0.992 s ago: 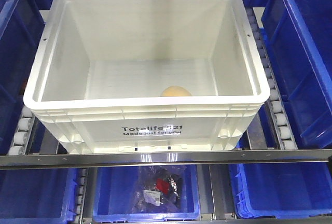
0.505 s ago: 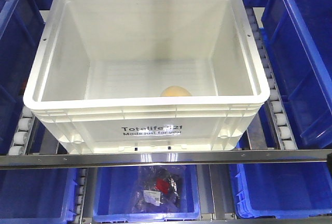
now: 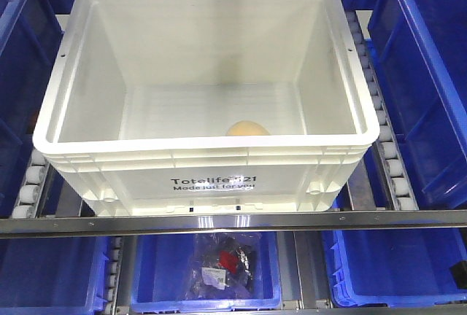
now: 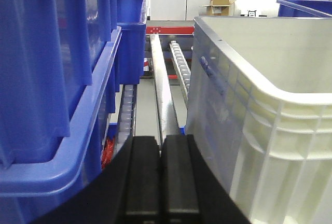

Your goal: Place moving items into box and shelve

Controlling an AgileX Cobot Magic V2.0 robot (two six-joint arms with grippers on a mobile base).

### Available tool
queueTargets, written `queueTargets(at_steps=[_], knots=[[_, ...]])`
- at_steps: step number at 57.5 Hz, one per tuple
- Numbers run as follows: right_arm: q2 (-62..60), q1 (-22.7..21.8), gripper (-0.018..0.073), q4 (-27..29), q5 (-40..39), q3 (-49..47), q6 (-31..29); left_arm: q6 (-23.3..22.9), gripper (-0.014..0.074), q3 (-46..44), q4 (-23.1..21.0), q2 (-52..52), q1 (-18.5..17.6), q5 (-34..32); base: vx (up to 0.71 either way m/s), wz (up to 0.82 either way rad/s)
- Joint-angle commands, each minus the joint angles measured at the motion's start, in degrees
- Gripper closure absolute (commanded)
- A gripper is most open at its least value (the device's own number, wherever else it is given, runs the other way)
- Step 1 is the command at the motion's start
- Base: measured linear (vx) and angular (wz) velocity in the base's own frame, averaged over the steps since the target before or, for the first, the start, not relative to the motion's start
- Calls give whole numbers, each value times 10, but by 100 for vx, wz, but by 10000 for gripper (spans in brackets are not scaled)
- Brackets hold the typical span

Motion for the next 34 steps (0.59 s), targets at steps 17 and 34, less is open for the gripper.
queueTargets(at_steps=[17, 34], knots=[[-9, -4, 575, -1, -53, 12, -5, -5, 616, 16, 0, -8, 2, -49, 0, 0], [-9, -4, 575, -14, -62, 12, -27, -5, 616, 16, 0, -8, 2, -49, 0, 0]])
